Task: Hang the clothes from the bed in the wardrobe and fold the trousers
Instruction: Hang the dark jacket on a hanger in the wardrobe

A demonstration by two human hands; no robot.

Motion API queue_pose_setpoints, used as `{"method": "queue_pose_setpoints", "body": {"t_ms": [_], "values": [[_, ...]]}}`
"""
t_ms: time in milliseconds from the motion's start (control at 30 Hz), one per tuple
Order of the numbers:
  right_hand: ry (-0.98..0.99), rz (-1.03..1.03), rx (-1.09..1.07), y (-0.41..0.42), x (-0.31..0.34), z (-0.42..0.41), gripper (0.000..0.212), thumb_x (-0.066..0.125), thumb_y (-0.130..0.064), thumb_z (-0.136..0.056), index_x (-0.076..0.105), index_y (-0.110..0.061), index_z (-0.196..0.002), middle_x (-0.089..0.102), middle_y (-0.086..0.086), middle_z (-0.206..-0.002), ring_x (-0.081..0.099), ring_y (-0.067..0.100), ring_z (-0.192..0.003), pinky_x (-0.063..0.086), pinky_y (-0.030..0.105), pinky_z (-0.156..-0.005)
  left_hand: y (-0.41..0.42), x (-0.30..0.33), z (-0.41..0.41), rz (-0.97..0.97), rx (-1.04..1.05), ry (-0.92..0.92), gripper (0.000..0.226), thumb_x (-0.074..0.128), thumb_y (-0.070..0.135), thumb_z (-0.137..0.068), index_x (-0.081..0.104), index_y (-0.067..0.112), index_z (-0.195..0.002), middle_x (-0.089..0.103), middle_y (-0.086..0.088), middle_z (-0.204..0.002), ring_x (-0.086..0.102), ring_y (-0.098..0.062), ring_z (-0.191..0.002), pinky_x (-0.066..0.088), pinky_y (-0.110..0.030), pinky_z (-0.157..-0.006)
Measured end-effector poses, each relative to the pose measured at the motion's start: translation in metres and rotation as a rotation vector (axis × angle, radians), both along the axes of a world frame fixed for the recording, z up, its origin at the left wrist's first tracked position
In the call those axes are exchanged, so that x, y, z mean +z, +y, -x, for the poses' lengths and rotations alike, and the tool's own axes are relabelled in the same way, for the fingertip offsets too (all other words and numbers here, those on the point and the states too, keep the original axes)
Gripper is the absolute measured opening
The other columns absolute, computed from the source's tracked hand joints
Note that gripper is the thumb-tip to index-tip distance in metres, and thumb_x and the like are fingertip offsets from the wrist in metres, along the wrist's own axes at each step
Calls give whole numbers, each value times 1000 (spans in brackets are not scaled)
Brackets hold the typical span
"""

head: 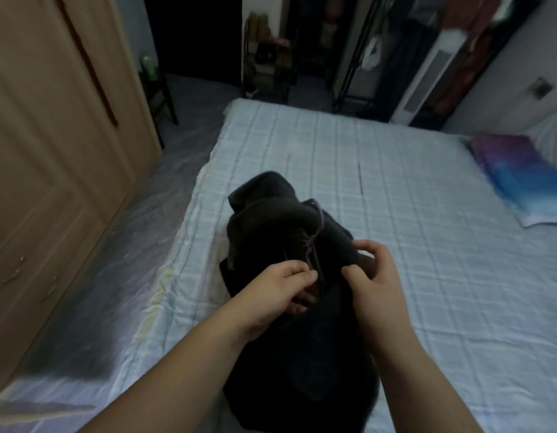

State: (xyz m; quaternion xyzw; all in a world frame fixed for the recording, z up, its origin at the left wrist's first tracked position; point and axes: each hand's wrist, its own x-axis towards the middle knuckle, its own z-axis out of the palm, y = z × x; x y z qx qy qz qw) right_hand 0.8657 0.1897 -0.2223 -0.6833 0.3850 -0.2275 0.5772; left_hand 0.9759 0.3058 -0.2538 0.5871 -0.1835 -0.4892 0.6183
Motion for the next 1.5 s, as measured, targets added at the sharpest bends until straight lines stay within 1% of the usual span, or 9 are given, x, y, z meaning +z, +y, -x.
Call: {"method": "queue_pose_setpoints", "body": {"t_ms": [167, 300, 500, 733, 900, 1000, 1133, 1367, 1500], "values": [[-114, -54, 74, -24, 30, 32, 38, 49, 5, -91, 59, -22, -115, 72, 6, -99, 67, 13, -69, 53, 25, -59, -29, 24, 55, -70, 168, -96, 17, 63, 17, -95, 62, 17, -78, 63, -6, -71, 58, -13, -59, 45, -26, -56], [-153, -49, 162, -50, 54, 70, 37, 52, 1, -94, 58, -24, -120, 71, 2, -109, 72, 18, -92, 59, 34, -80, -60, 54, 100, -14, 218, -174, 12, 75, 16, -85, 65, 19, -80, 72, -3, -76, 70, -17, -72, 55, -30, -67], [-52, -43, 309, -88, 98, 97, 67, 68, -50, -70, 51, -34, -133, 68, -3, -120, 69, 17, -105, 54, 49, -97, -92, 111, 123, -15, 297, -442, 14, 73, 14, -88, 61, 11, -81, 61, -2, -67, 57, -13, -62, 48, -25, -57], [-270, 104, 270, -89, 140, 103, 46, 57, -12, -93, 55, -33, -133, 66, -3, -121, 69, 14, -103, 58, 45, -93, -91, 163, 116, 35, 232, -594, 20, 73, 27, -90, 70, 8, -94, 76, -11, -89, 70, -21, -82, 57, -40, -81], [-329, 102, 391, -78, 145, 104, 37, 49, -40, -101, 51, -43, -138, 60, -14, -135, 57, 1, -123, 43, 33, -110, -80, 196, 100, 110, 44, -406, 10, 55, 10, -100, 64, 11, -95, 60, -4, -73, 55, -10, -62, 44, -22, -57], [-160, 227, 526, -66, 144, 104, 41, 42, -40, -105, 29, -57, -141, 47, -32, -134, 48, -17, -115, 37, 5, -92, -67, 202, 86, 8, -54, -408, 21, 48, -4, -97, 64, 8, -92, 61, -2, -71, 60, -8, -59, 48, -21, -56], [94, 436, 470, -58, 137, 95, 62, 41, -56, -100, 15, -47, -156, 35, -11, -141, 43, 13, -131, 33, 26, -100, -55, 182, 83, -32, -16, -272, 46, 31, -23, -81, 64, -1, -103, 64, -12, -83, 63, -20, -74, 52, -27, -62], [91, 296, 162, -50, 86, 117, 21, 51, -13, -97, 54, -27, -112, 66, -6, -105, 60, 4, -90, 40, 12, -70, -53, 158, 82, -9, 71, -42, 43, 32, -10, -83, 59, -2, -115, 66, -21, -98, 62, -30, -82, 52, -32, -73], [138, 293, 296, -59, 73, 126, 55, 47, 12, -81, 67, -31, -109, 74, -12, -105, 67, 9, -107, 52, 24, -95, -55, 158, 77, -12, 112, -20, 39, 39, -2, -91, 57, -8, -126, 65, -28, -112, 64, -35, -95, 53, -39, -91]]}}
